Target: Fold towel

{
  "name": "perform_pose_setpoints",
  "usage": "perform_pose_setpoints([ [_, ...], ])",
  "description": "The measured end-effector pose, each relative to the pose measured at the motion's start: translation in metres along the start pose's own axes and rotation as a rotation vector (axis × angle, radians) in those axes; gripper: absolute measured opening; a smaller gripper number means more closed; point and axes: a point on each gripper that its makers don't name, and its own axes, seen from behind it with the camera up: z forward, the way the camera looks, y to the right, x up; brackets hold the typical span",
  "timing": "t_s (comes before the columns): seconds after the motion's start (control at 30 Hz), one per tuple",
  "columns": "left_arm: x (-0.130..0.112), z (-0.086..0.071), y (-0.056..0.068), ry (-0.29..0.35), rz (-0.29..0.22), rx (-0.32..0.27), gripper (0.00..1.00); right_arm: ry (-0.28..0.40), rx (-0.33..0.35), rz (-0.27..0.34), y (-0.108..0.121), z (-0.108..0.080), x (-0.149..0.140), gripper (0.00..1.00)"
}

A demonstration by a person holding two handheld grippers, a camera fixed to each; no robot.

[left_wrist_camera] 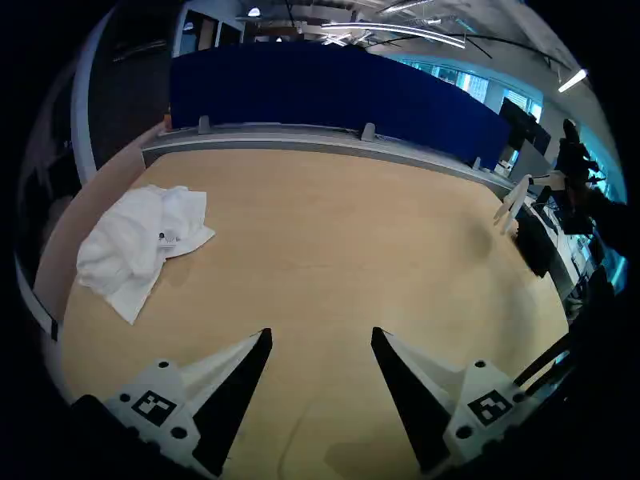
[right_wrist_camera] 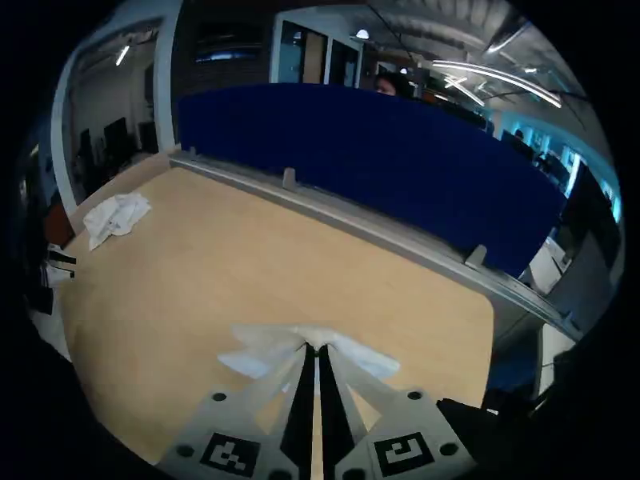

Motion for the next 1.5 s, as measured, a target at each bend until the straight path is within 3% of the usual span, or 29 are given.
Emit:
perform_pose_setpoints([
  [0.4,0.002,0.000,0.008,-0.002,0.004,0.011,0.92,-0.015,-0.015,0.016,0.023,0.014,-0.010,0.03],
  [0.8,0.004,-0.003,0.016,0.001,0.004,0.017,0.92,-0.028,0.003,0.014,0.020,0.029,-0.015,0.03],
  [1.2,0.002,-0.002,0.020,-0.003,0.014,0.014,0.92,-0.138,0.006,0.063,0.017,0.023,-0.096,0.03],
  [1.5,0.000,-0.001,0.023,-0.008,0.027,0.011,0.92,-0.212,-0.035,0.138,0.020,0.015,-0.159,0.03],
])
